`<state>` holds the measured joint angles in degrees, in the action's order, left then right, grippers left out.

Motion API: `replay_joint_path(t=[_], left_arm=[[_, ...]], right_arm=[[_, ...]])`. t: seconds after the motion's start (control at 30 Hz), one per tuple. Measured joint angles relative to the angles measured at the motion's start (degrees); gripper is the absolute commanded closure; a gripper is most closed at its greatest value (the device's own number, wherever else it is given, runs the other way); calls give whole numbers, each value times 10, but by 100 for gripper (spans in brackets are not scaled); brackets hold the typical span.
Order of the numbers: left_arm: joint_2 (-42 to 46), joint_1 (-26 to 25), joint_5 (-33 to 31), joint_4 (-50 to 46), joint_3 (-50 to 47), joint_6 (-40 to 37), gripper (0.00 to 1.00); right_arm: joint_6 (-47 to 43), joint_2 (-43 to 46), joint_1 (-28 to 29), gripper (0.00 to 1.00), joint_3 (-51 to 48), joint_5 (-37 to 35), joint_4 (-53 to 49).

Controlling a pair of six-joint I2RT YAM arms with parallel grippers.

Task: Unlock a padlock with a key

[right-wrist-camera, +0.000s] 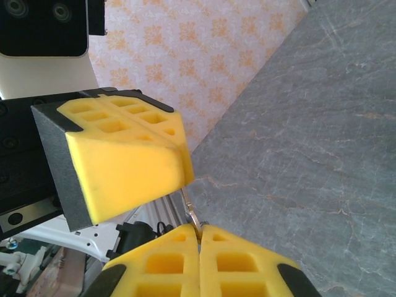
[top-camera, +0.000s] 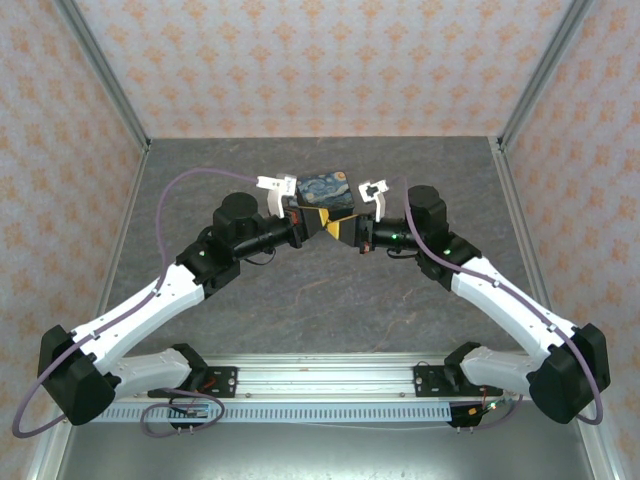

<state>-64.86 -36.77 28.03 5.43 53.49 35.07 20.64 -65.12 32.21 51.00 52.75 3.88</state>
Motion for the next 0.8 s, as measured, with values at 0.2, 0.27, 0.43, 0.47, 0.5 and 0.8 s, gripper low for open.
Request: replay_joint_path(t=[0.2,0.27,0.43,0.47,0.5,0.8], left_arm=[[2,0,-7,-3,0,-6,61],[8,-2,-18,-14,0,-7,53],[17,-3,-66,-69,19,-21,27],[17,-2,-81,-85,28,-23,23],[17,-1,-98,-103,38,-21,19],[-55,70,-188,-215,101,-33,14]], right_arm=[[-12,6,0,100,0,-14,-9],[-22,12,0,100,0,-26,-23],[-54,20,0,100,6,-85,-86],[-59,20,0,100,7,-104,-103],[-64,20,0,100,8,-126,-119],[-79,20,0,100,21,-295,-234]])
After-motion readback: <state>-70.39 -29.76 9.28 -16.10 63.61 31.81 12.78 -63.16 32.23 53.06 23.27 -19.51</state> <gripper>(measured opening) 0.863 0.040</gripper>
